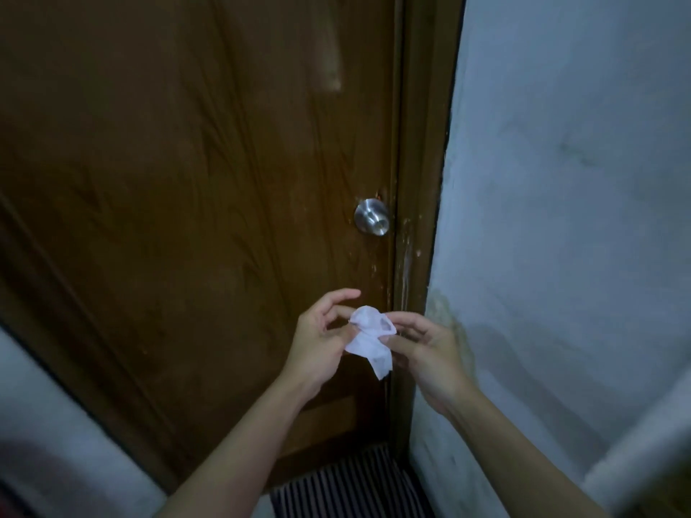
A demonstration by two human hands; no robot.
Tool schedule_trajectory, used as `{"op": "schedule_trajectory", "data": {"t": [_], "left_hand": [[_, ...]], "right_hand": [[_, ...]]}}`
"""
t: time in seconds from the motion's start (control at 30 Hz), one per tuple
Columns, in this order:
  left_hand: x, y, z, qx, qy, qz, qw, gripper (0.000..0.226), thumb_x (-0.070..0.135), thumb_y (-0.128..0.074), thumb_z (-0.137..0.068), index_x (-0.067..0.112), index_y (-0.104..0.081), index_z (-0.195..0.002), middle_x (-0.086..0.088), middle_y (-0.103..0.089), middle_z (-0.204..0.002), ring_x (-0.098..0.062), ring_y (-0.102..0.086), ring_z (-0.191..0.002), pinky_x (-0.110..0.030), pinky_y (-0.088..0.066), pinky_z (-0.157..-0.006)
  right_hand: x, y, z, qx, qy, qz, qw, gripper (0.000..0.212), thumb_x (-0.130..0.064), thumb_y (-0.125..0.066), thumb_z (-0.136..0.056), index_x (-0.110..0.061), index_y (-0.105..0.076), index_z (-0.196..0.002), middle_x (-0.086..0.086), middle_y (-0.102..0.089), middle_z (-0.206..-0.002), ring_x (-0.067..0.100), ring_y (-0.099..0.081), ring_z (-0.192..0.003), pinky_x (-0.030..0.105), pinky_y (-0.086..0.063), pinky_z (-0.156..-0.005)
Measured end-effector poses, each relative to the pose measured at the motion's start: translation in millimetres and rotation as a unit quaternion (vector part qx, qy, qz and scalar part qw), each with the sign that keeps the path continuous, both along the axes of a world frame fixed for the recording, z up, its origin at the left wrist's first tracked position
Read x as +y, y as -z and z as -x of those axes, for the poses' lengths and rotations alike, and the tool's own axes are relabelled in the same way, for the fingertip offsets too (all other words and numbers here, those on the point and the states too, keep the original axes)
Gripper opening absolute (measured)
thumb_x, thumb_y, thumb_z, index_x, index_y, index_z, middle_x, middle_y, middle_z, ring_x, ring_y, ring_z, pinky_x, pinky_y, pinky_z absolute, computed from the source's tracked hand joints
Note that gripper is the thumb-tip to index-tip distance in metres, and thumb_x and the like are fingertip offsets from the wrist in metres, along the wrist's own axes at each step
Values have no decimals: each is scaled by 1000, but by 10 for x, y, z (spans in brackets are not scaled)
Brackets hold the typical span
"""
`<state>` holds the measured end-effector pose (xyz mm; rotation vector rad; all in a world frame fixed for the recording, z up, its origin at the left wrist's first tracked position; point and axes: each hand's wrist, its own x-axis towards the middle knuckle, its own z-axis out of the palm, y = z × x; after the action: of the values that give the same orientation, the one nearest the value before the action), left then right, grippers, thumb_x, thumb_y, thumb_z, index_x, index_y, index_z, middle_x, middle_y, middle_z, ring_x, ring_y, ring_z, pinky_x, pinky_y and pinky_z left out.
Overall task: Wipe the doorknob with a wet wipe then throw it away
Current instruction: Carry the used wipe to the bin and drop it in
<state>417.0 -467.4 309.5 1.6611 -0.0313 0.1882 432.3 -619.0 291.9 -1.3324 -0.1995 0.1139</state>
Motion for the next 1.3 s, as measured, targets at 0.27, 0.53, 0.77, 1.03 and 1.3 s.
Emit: {"op": "schedule_trajectory", "data": {"t": [0.27,0.53,0.77,1.03,1.3], "left_hand": [[-207,321,829,23,30,6,999,33,-8,-53,-84,23,-61,-93,3,-64,-78,-14,-67,-75,-24,-53,-62],[-774,794,1207,55,70,-21,996,55,-21,-40,-73,24,-62,-49,11,-62,-66,-21,-57,-76,-38,-48,-73],[-1504,1339,1392,102,72,-50,991,37,-18,-43,-78,7,-62,-58,-9,-57,-73,-8,-60,-66,-19,-51,-61],[-2380,2472,1632,167,45,-83,981,4,10,-73,-75,11,-74,-79,4,-69,-75,2,-64,-67,-14,-51,-68],[-2749,3817,1759,222,67,-87,969,32,-19,-60,-69,5,-69,-88,2,-67,-80,13,-62,-66,-10,-49,-71]], "right_hand": [[-310,365,924,67,-10,-40,997,13,5,-60,-78,-3,-62,-68,12,-69,-93,26,-68,-84,31,-60,-67],[-979,753,1400,81,59,-5,995,41,17,-53,-78,-11,-71,-54,-2,-74,-65,12,-69,-65,17,-54,-61],[-1727,1328,1595,130,96,-15,987,22,12,-55,-78,2,-71,-67,1,-70,-68,17,-66,-68,24,-58,-65],[-2475,2389,1889,137,157,96,973,27,16,-64,-71,-7,-68,-85,0,-69,-67,2,-62,-55,13,-51,-56],[-2854,3603,2127,179,164,145,959,38,18,-62,-70,-19,-70,-64,-7,-70,-54,5,-61,-53,13,-50,-54]]}}
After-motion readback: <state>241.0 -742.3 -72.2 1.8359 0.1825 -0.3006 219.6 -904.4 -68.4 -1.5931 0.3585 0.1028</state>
